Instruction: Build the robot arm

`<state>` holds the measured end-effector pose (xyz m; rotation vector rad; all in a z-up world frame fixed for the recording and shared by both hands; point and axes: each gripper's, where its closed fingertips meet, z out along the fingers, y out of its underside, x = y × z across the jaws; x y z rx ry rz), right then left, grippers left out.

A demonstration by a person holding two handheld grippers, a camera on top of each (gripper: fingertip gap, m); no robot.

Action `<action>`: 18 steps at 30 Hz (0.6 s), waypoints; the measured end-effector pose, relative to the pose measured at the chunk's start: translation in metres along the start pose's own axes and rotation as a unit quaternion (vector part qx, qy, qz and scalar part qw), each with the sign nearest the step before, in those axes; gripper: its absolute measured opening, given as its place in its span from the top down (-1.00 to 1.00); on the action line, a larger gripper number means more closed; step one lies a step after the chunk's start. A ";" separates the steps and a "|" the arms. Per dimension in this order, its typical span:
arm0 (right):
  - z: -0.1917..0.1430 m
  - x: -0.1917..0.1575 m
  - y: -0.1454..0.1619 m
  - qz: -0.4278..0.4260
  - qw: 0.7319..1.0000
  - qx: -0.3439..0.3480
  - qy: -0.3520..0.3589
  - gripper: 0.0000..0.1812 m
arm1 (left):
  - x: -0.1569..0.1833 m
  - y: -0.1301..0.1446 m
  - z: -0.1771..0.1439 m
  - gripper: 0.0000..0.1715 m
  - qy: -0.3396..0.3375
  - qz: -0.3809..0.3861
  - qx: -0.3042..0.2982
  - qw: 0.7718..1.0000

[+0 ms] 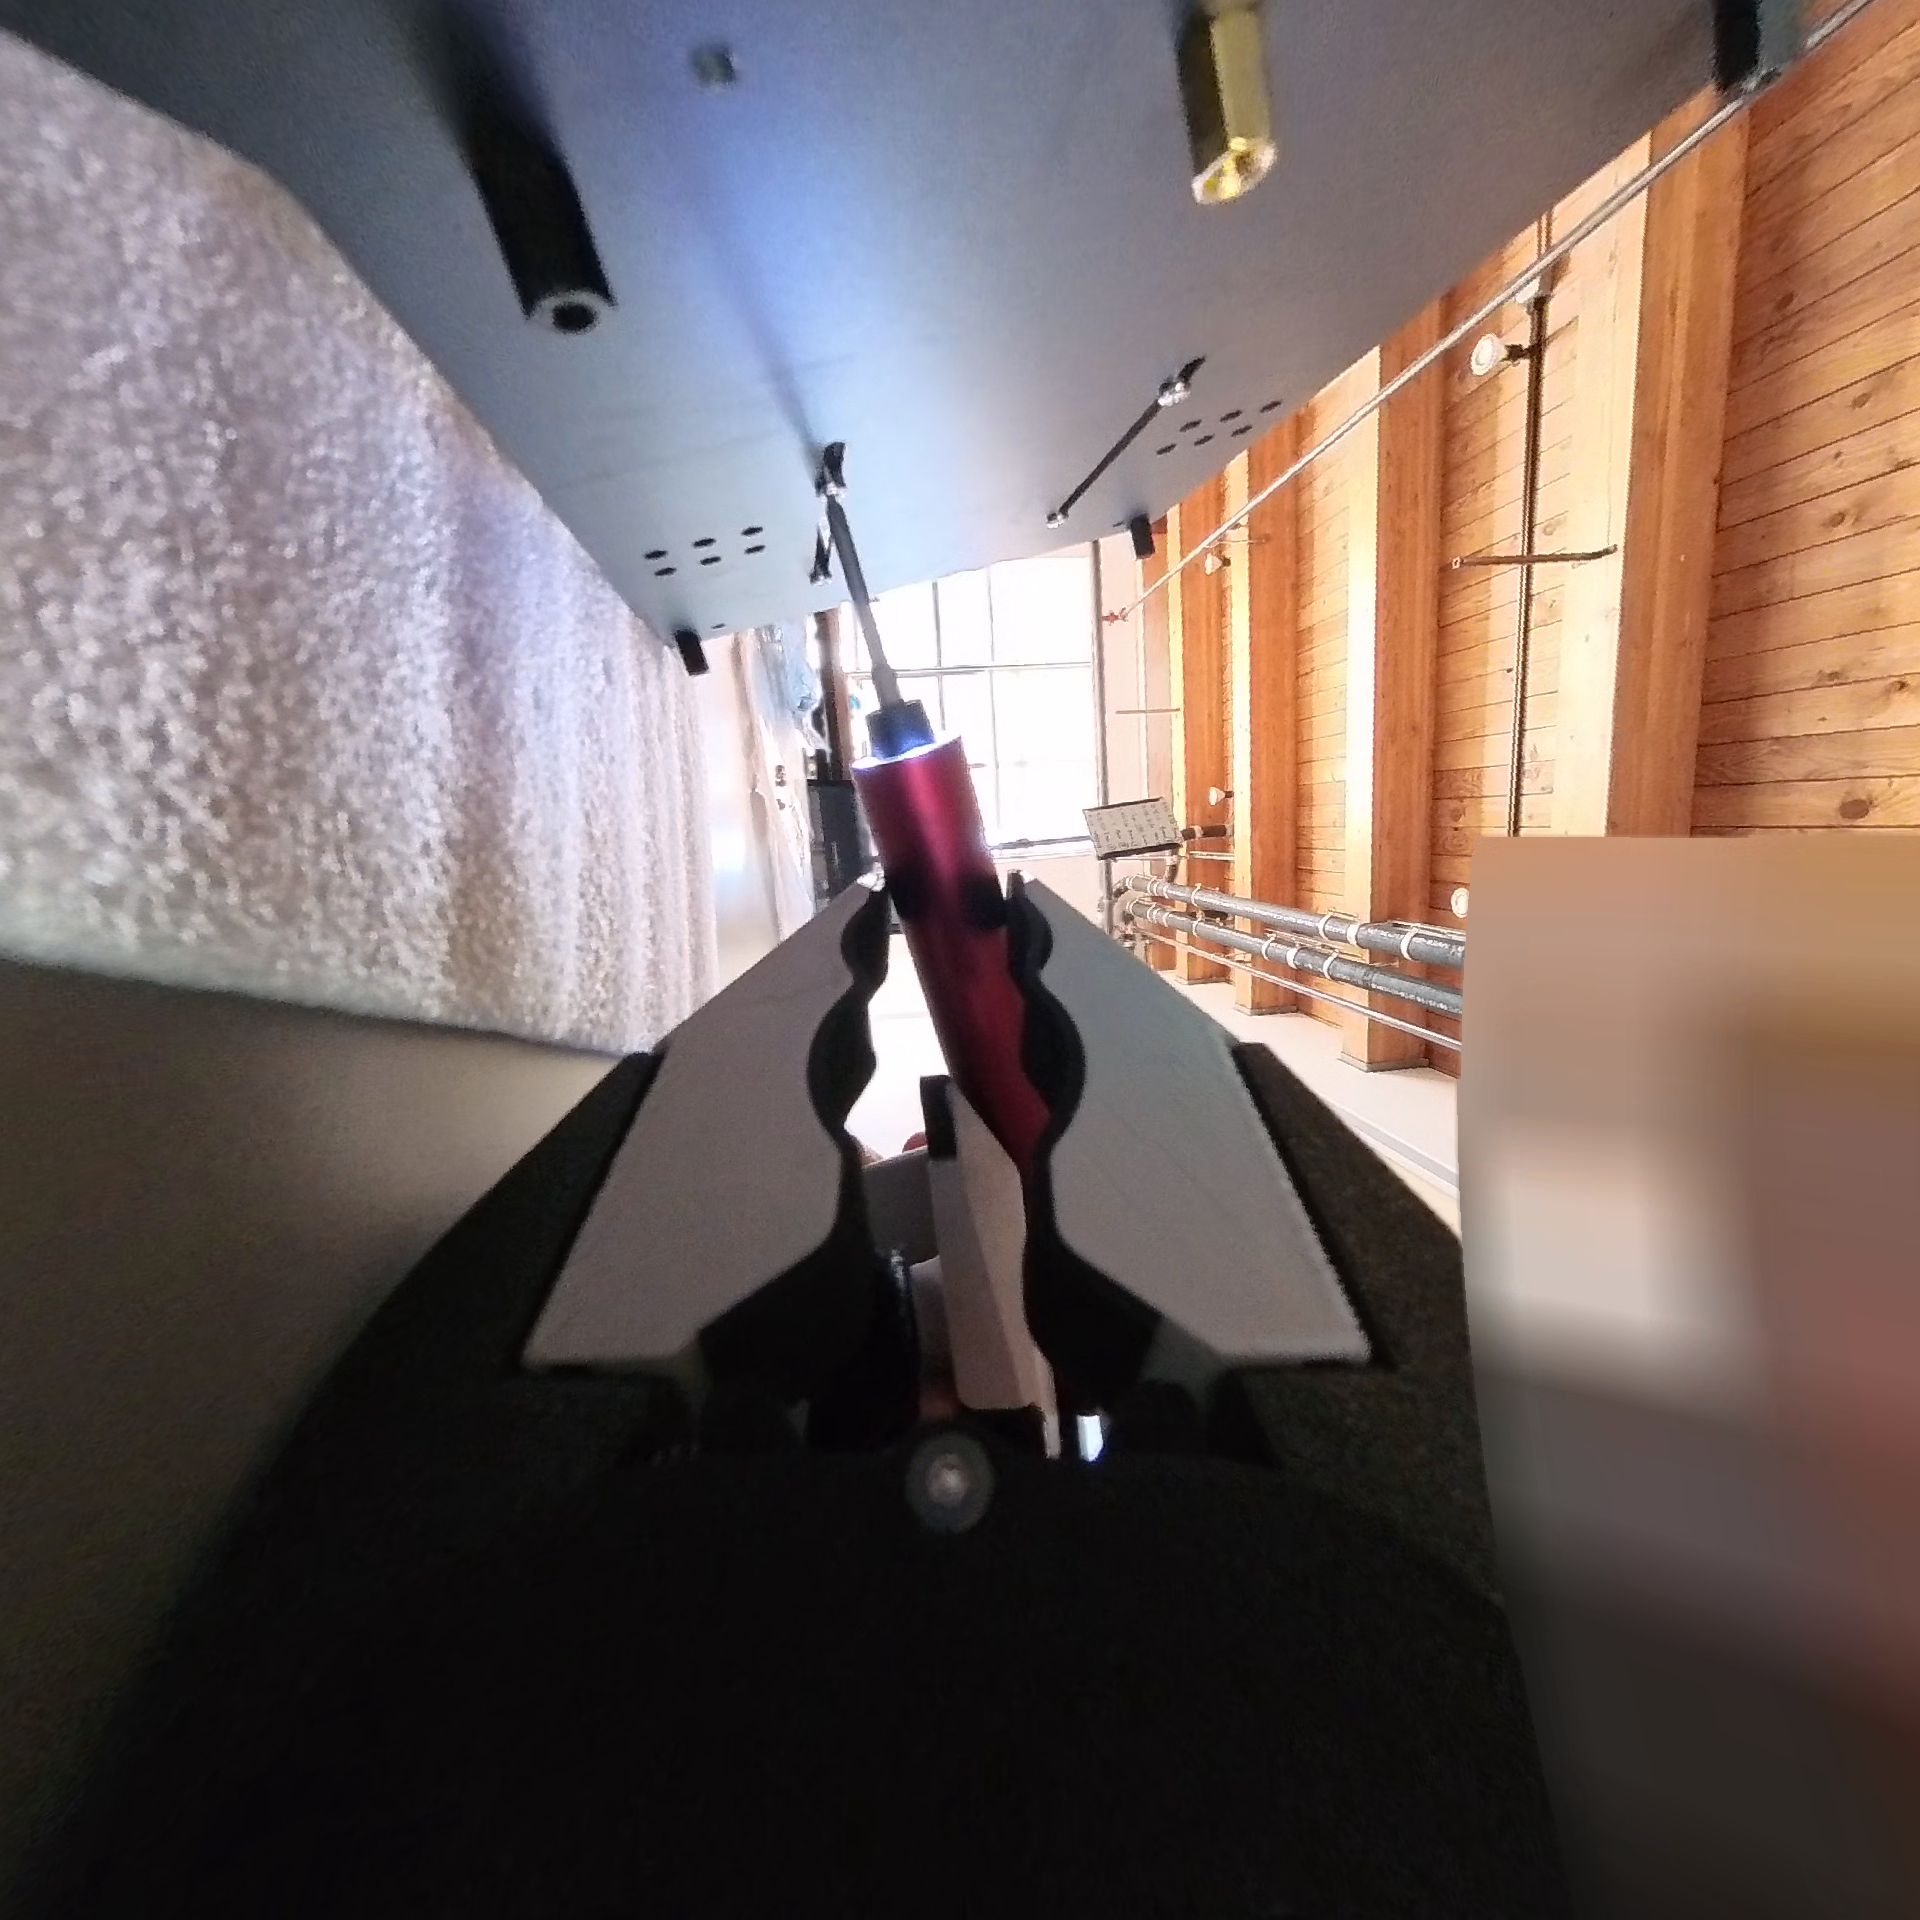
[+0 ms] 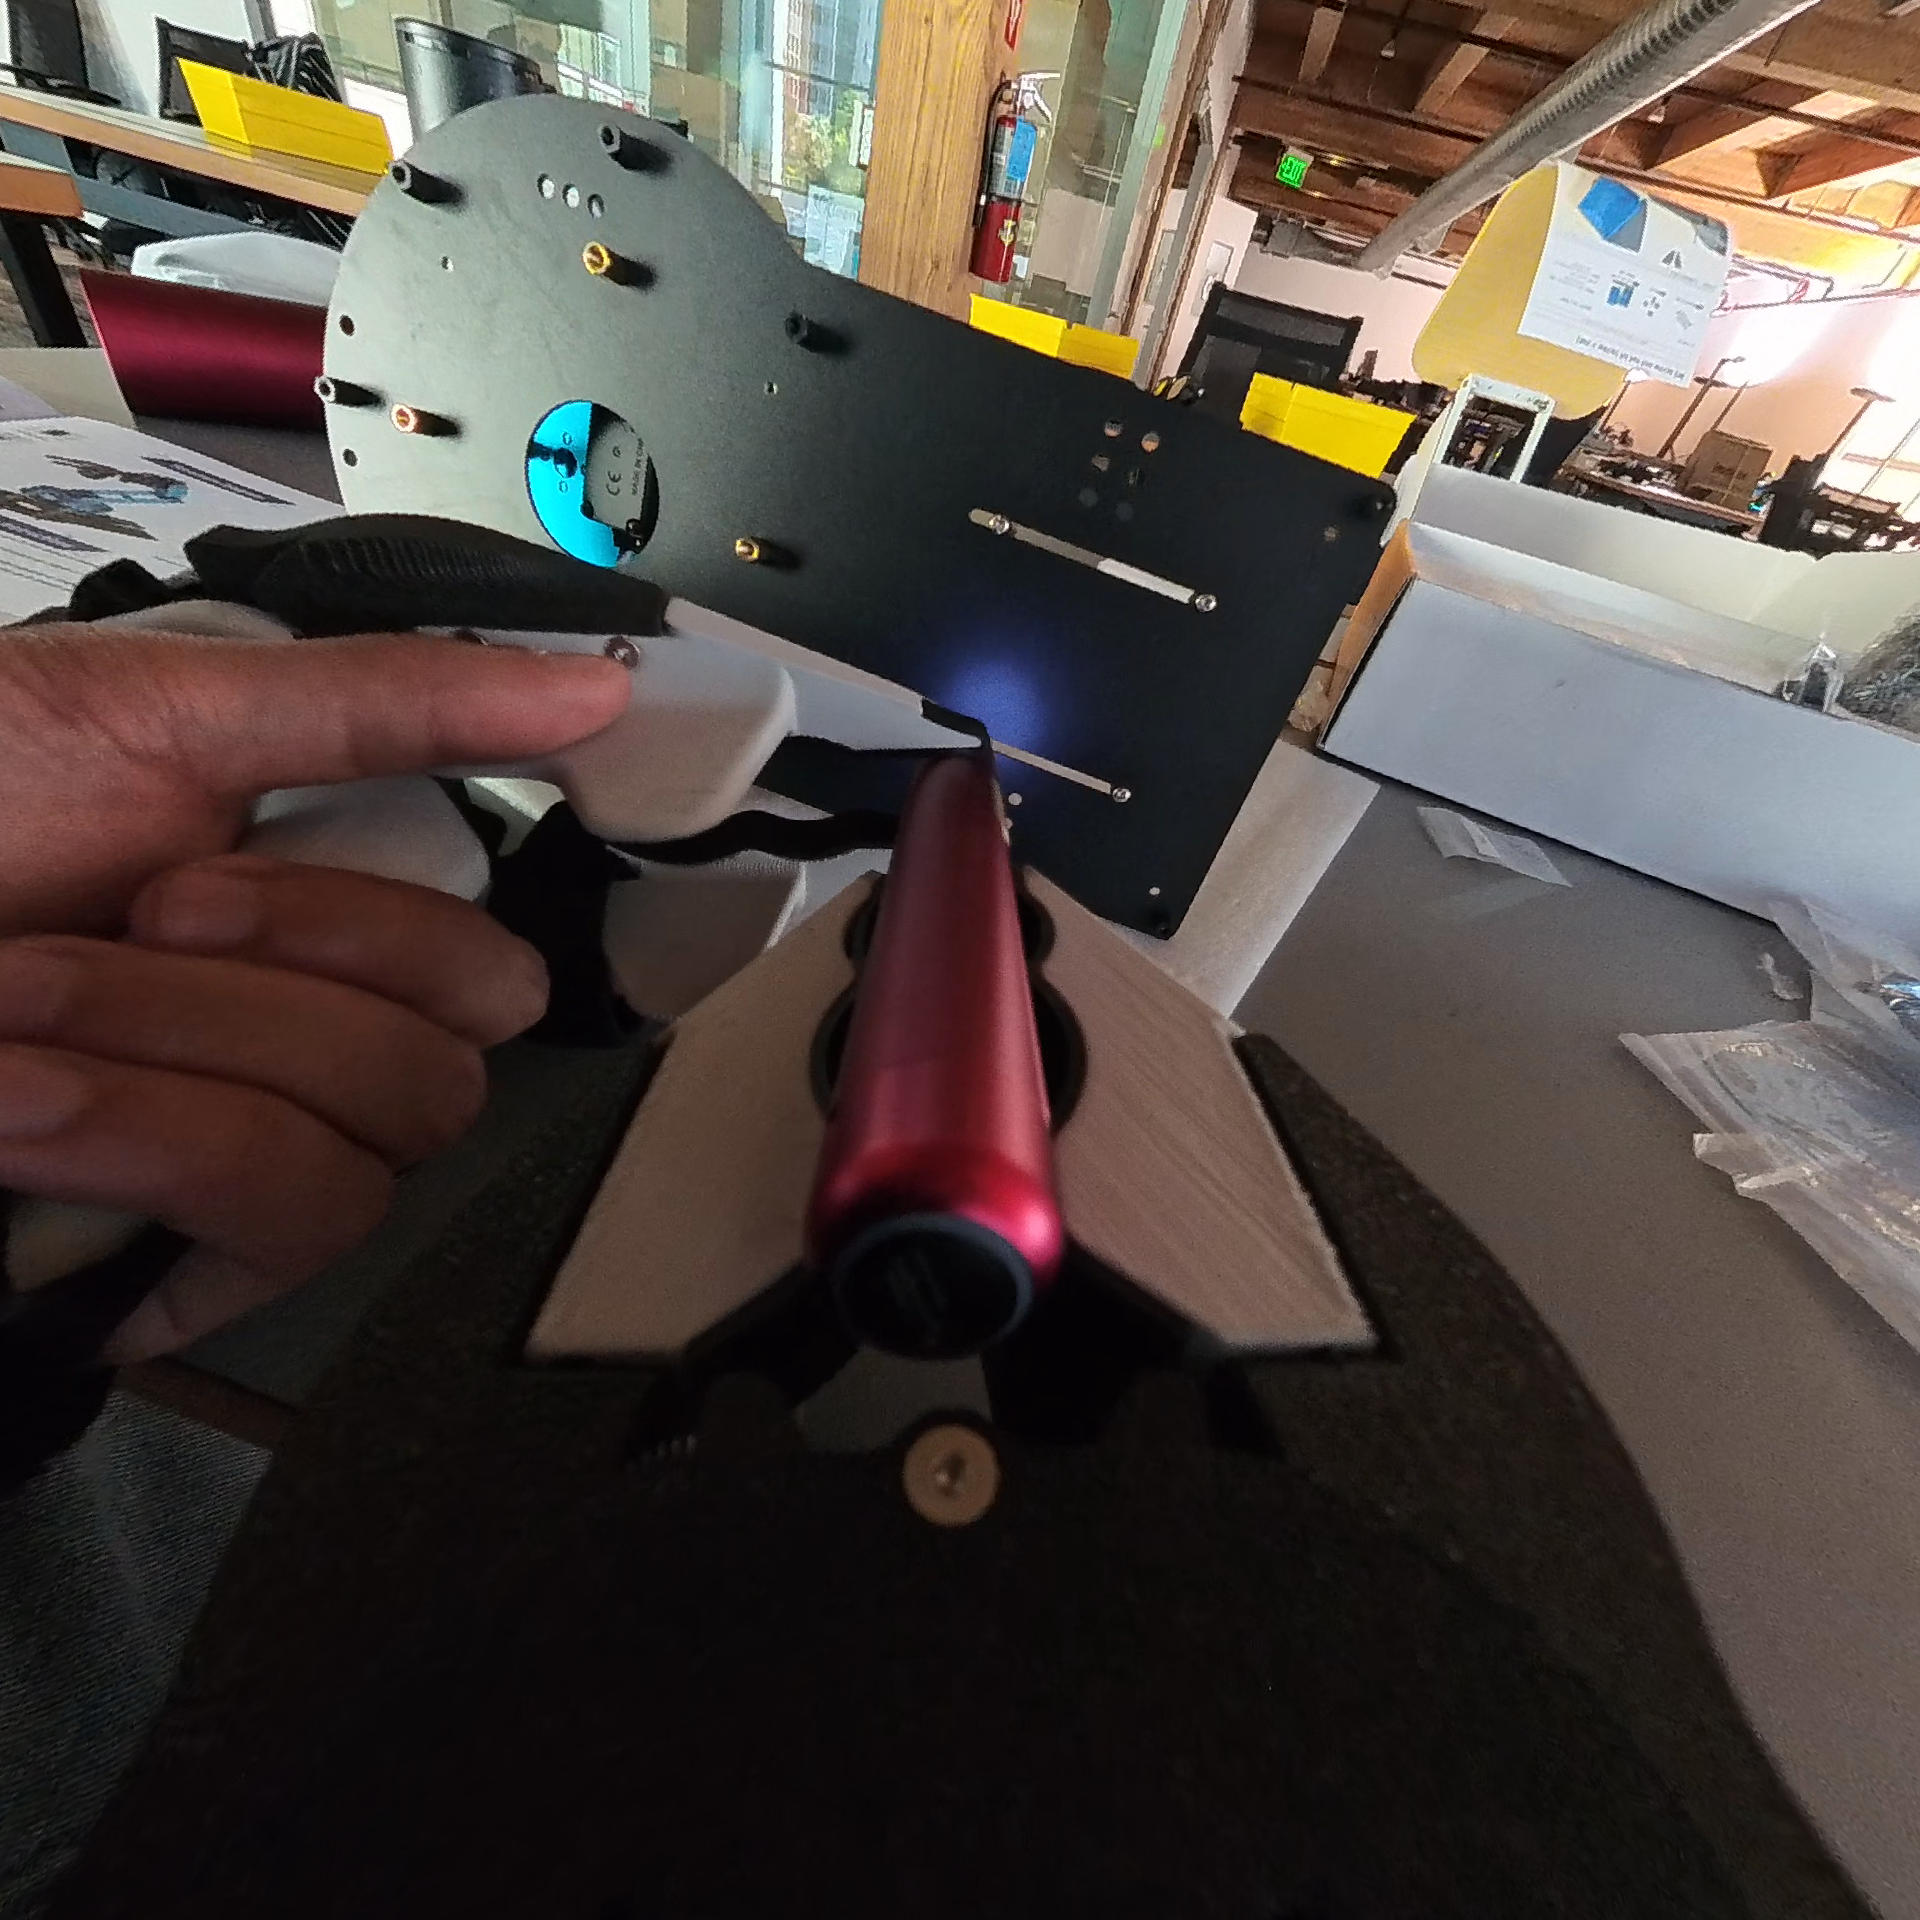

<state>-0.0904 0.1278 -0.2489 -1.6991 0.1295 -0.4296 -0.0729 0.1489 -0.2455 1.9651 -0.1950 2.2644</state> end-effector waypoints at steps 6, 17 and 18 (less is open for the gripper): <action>0.001 0.000 0.001 0.001 1.000 -0.005 -0.002 0.77 | 0.000 -0.001 0.000 0.76 0.000 -0.002 0.000 1.000; 0.004 -0.007 0.000 0.015 0.999 -0.022 -0.028 0.70 | 0.002 -0.004 -0.003 0.77 0.008 -0.008 0.001 1.000; 0.004 -0.008 0.000 0.011 0.999 -0.023 -0.027 0.70 | 0.001 -0.004 -0.004 0.77 0.008 -0.008 0.001 1.000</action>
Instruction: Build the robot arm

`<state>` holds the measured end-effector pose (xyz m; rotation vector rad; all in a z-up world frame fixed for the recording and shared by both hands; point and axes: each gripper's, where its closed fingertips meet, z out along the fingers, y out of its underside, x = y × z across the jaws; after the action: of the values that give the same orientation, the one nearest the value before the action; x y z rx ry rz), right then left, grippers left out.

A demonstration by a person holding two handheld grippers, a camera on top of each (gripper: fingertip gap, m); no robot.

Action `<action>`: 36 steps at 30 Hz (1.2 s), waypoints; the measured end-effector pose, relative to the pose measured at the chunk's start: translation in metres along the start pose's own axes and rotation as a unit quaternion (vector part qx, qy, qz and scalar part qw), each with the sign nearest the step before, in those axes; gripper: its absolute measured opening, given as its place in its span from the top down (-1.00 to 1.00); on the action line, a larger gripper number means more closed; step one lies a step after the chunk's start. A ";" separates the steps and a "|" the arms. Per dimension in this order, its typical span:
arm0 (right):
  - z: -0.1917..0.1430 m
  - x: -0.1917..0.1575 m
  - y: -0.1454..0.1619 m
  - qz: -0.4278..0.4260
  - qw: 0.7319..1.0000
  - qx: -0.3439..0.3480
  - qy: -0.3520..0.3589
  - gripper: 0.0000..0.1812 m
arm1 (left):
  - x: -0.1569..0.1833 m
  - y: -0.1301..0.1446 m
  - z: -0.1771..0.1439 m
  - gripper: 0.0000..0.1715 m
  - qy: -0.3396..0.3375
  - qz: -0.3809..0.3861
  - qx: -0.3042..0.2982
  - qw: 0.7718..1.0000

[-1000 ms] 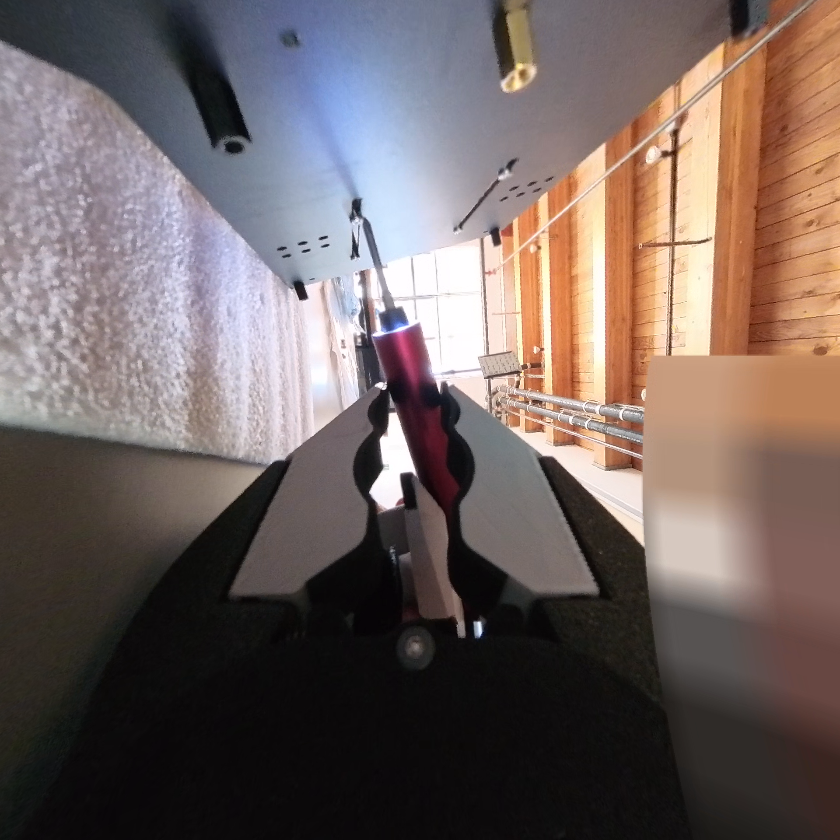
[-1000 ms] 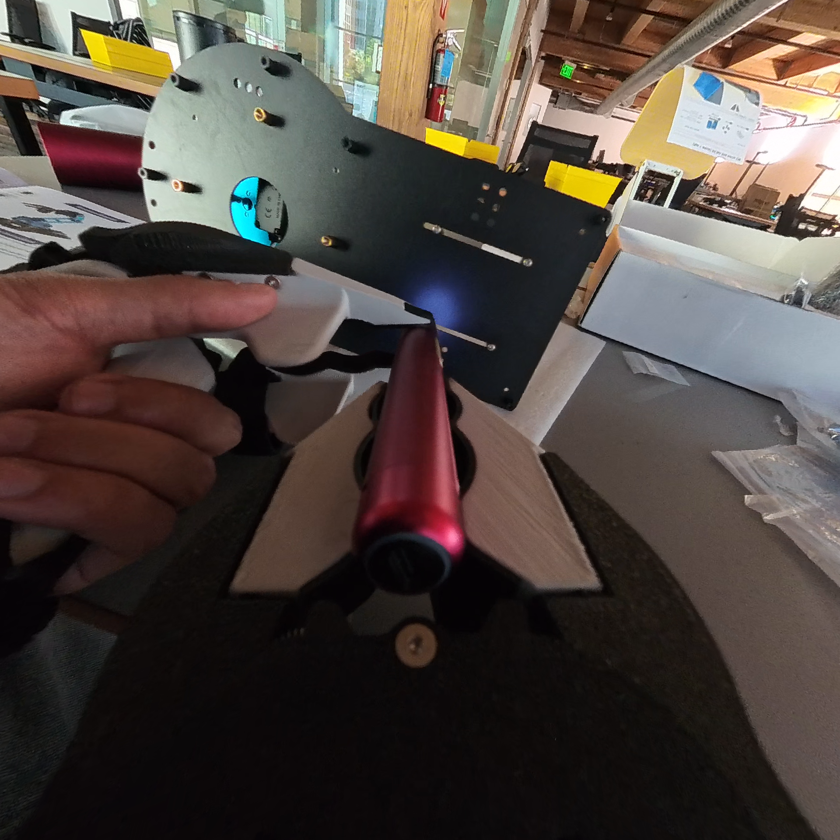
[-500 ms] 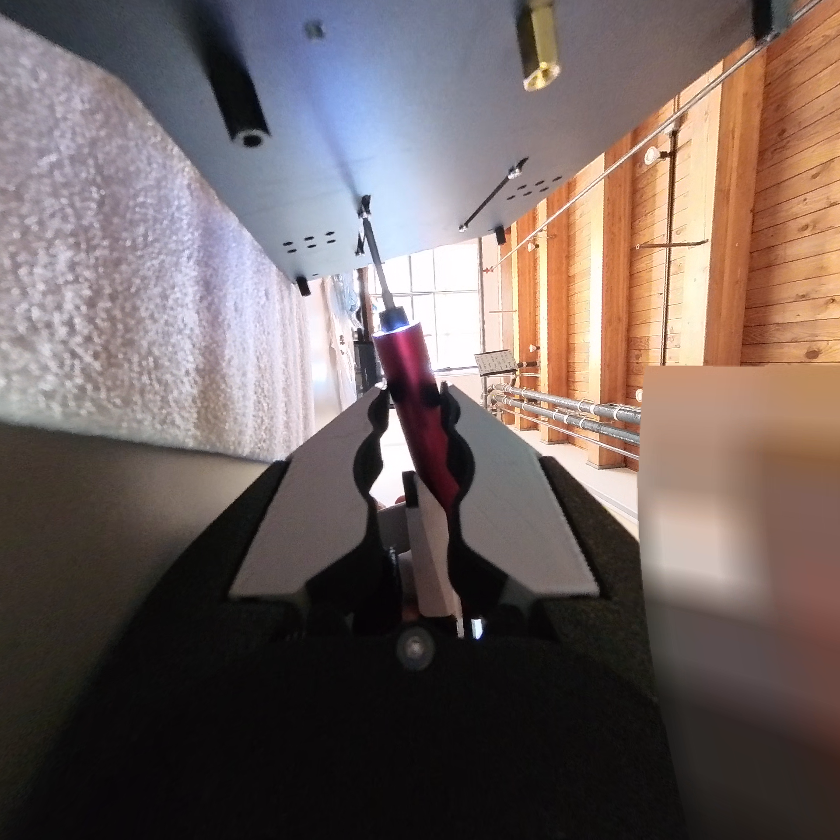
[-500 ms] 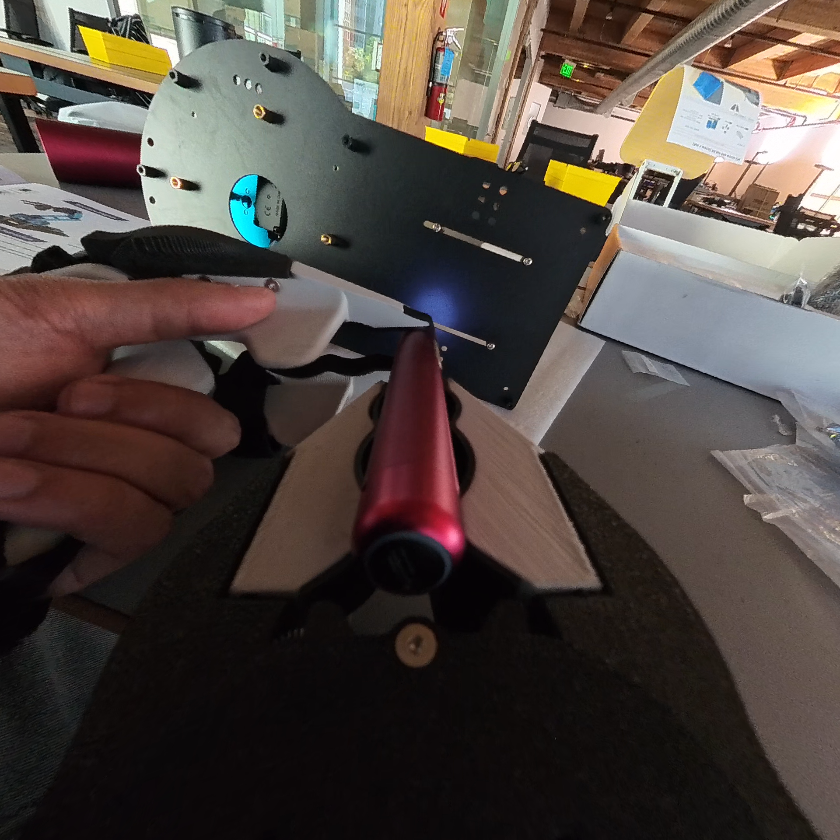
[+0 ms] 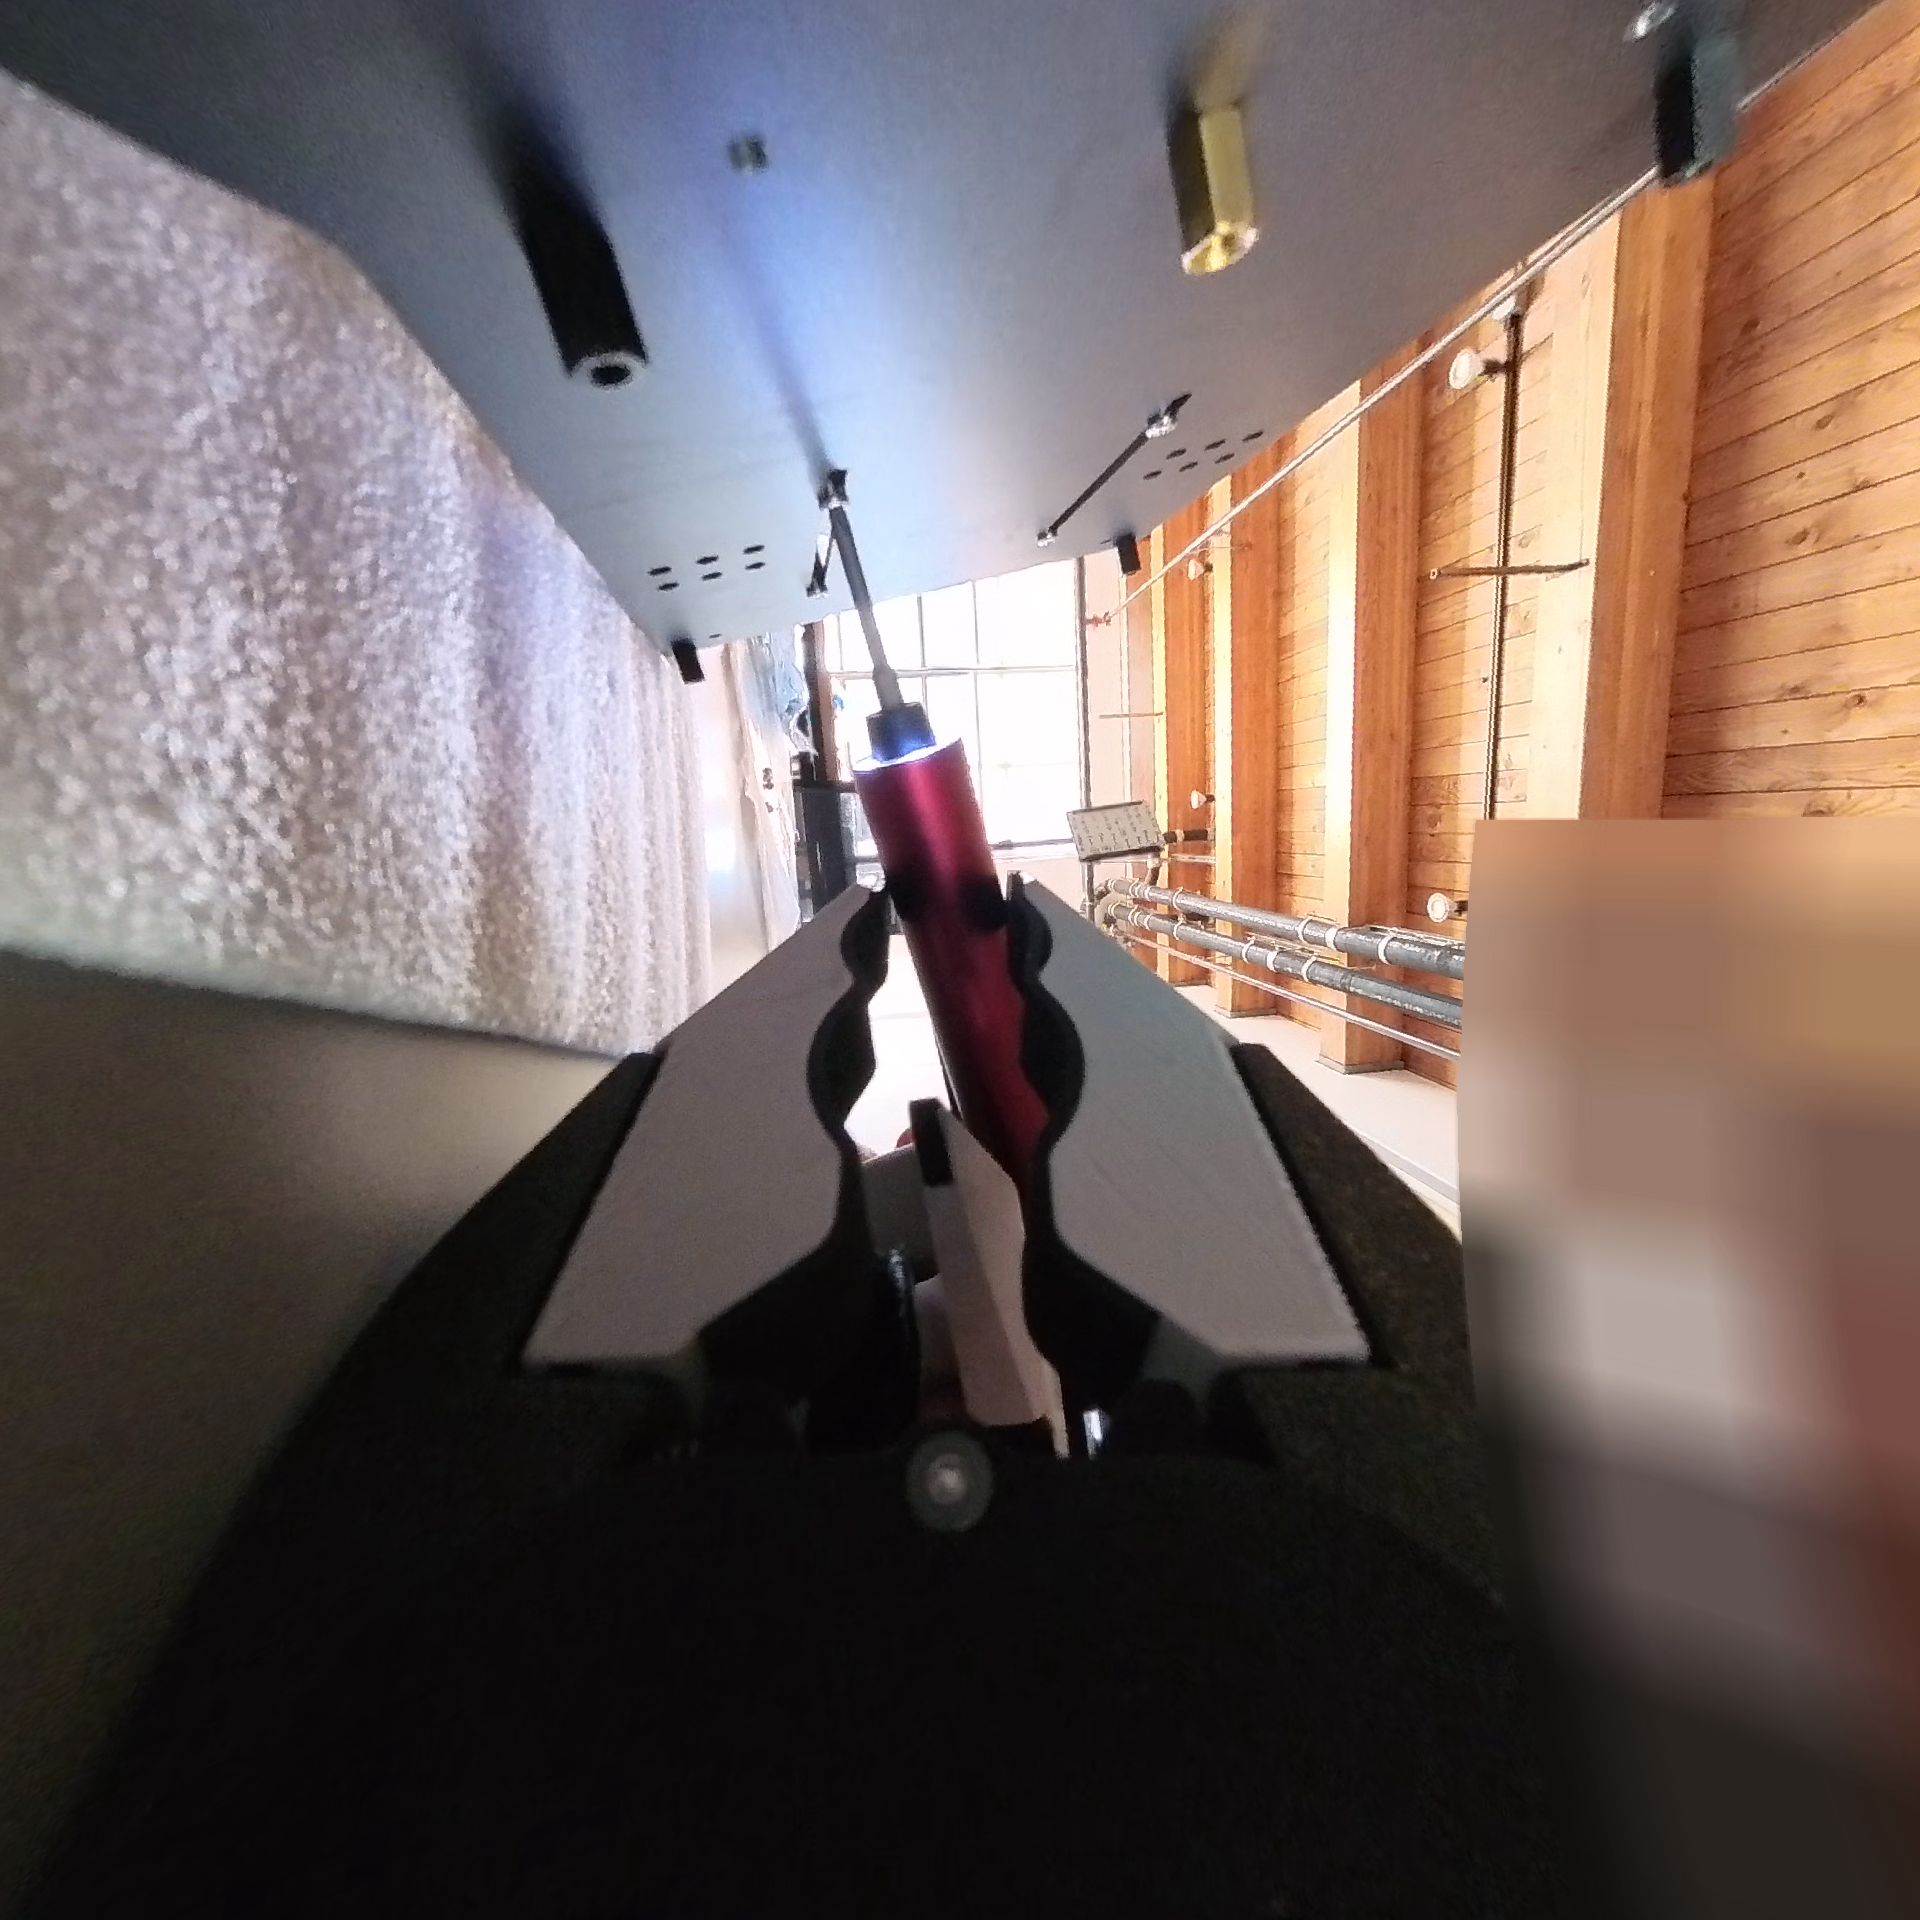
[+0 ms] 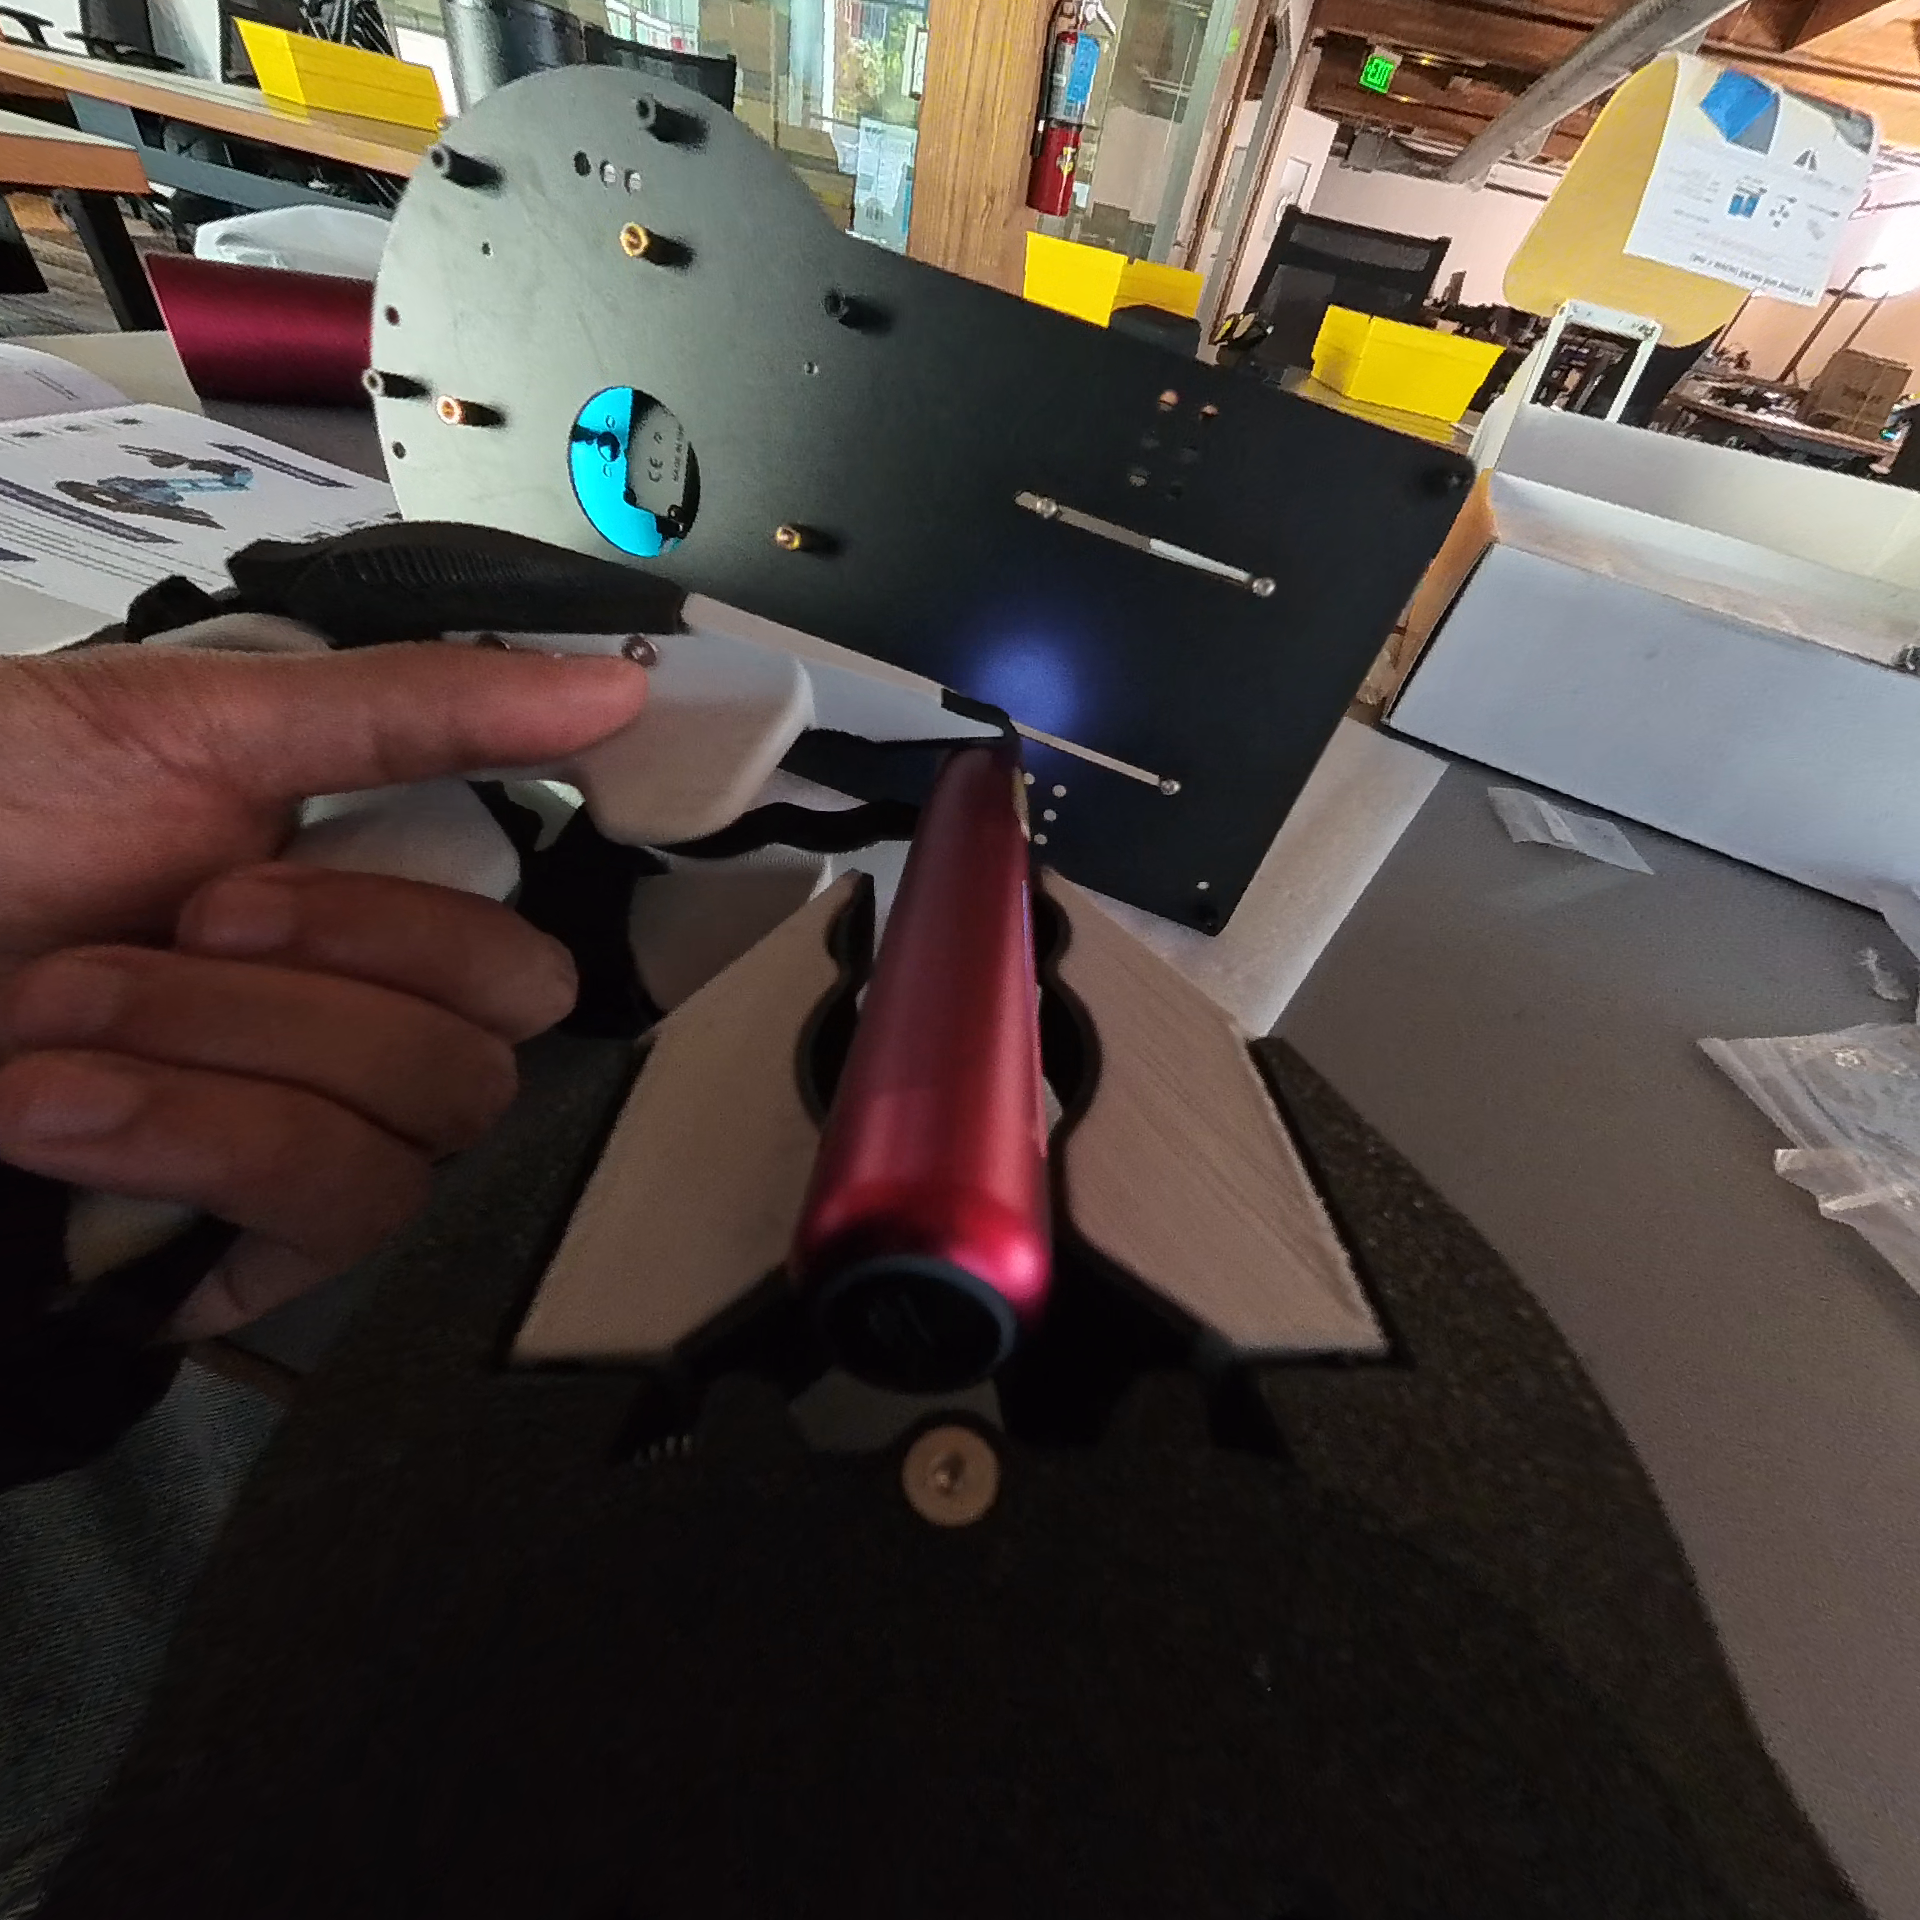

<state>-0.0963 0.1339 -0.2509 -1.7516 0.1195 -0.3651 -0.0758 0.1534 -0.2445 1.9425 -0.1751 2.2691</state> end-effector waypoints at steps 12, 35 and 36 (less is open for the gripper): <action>0.001 -0.004 0.001 -0.003 1.000 0.001 -0.009 0.68 | 0.000 -0.001 -0.002 0.77 -0.001 -0.001 0.001 1.000; 0.006 -0.005 -0.018 -0.202 0.979 0.026 0.028 0.70 | 0.004 -0.002 -0.007 0.76 0.014 -0.008 -0.011 1.000; 0.006 -0.006 -0.018 -0.203 0.979 0.026 0.019 0.69 | 0.004 -0.002 -0.007 0.76 0.015 -0.008 -0.012 1.000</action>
<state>-0.1027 0.1450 -0.2355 -1.7122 -0.2227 -0.6929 -0.0826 0.1572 -0.2414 1.8906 -0.1814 2.2742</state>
